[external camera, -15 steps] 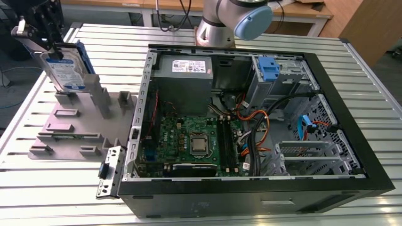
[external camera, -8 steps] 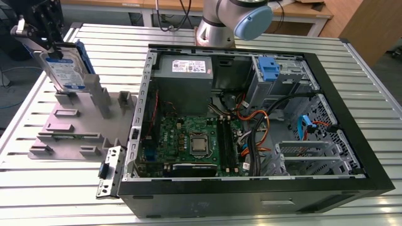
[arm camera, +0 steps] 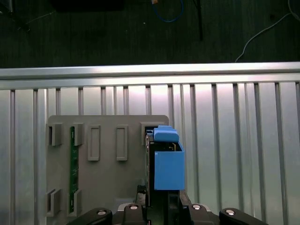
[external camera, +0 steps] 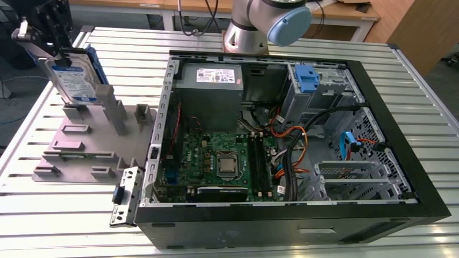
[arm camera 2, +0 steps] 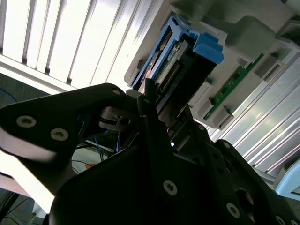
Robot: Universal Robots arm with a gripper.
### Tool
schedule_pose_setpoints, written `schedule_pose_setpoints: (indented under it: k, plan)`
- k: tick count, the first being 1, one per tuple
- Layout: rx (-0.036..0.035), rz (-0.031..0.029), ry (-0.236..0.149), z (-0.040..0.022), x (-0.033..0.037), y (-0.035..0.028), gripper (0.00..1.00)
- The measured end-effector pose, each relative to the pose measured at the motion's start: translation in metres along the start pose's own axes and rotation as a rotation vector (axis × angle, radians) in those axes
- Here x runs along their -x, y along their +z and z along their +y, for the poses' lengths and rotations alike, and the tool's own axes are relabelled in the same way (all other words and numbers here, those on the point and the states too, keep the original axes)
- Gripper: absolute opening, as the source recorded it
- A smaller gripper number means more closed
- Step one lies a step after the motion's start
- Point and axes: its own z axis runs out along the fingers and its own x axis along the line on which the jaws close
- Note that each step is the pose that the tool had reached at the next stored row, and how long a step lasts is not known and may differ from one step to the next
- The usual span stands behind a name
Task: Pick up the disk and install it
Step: 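Pick up the disk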
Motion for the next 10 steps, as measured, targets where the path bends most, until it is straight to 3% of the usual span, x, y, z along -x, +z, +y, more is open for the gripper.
schedule_pose_setpoints:
  k: [3,10]
  plan:
    - [-0.0001,0.0,0.0,0.0001,0.0001,-0.0022,0.35]
    - [-0.0002,0.0,0.0,0.0005,0.0006,-0.0153,0.35]
